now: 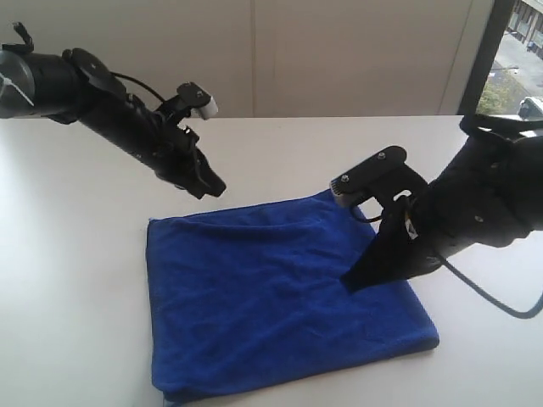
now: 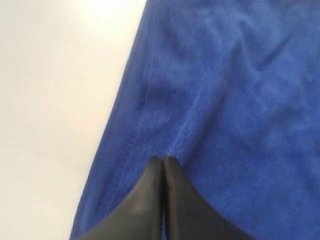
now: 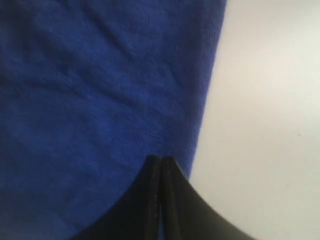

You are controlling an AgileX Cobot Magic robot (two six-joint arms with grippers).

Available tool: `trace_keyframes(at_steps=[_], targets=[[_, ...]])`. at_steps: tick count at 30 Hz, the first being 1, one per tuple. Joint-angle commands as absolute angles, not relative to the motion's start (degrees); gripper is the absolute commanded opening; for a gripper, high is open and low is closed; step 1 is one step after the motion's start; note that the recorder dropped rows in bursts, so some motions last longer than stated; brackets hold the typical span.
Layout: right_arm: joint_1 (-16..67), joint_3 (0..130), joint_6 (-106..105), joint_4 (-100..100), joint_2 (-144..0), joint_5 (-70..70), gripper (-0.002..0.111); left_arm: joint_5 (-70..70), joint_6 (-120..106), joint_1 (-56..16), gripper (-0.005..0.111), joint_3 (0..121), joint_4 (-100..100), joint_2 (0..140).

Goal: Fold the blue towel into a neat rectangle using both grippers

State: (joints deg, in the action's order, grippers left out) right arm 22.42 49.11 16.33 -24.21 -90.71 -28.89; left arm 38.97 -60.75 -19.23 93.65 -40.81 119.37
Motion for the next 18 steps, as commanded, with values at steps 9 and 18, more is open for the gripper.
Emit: trace_keyframes(at_steps=[9, 18], targets=[[30.3, 49.4, 0.0, -4.5, -97.2, -15.5, 0.0, 38.4, -64.2, -24.1, 0.0, 101.8, -46.6, 127.6], [32.6, 49.4, 0.0, -4.5, -101.4, -13.1, 0.0, 38.8, -63.4, -24.7, 0.0, 103.2, -45.6, 130.3]])
